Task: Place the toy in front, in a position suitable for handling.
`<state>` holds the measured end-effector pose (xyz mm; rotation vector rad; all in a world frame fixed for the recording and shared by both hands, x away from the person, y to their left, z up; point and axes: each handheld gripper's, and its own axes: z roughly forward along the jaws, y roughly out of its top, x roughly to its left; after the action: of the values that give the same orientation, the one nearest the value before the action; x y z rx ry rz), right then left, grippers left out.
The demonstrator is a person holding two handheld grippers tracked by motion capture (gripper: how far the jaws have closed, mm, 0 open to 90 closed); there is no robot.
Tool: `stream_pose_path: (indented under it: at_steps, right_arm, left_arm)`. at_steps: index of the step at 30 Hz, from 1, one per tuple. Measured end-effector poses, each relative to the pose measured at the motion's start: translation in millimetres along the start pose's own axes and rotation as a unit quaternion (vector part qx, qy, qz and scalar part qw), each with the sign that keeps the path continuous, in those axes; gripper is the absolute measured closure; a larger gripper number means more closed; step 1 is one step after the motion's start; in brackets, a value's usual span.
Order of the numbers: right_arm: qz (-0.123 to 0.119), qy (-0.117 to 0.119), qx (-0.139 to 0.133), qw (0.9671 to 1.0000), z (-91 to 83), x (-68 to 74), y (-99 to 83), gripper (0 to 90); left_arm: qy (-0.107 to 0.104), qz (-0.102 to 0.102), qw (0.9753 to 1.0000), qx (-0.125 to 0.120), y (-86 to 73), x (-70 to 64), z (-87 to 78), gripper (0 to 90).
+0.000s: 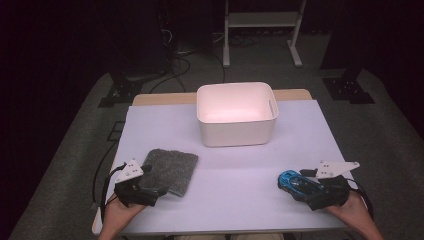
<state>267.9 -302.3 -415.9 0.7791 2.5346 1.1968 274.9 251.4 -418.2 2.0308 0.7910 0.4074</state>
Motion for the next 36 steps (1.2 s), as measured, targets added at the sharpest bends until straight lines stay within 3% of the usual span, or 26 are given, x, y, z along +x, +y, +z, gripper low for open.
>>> stream_pose_path:
  at_steps: [7,14,24,36]
  right_arm:
    - [-0.008,-0.004,0.018,0.9998,4.2,0.8,2.9,14.2]
    - [-0.015,-0.026,0.047,0.9984,7.8,-3.7,1.7,14.2]
    - [0.005,-0.033,0.075,0.9966,9.7,-16.8,-5.2,14.0]
    - [0.003,-0.040,0.108,0.9933,18.6,-20.1,-11.4,13.4]
  left_arm:
    - [0.000,0.003,1.0000,-0.002,0.1,-0.9,-2.1,2.0]
    - [-0.002,0.004,1.0000,0.005,-1.5,-1.3,-0.2,2.0]
    - [-0.007,0.007,0.9999,0.007,-1.0,-2.7,1.5,2.0]
    - [-0.014,0.006,0.9998,0.012,-2.2,-2.4,3.4,2.0]
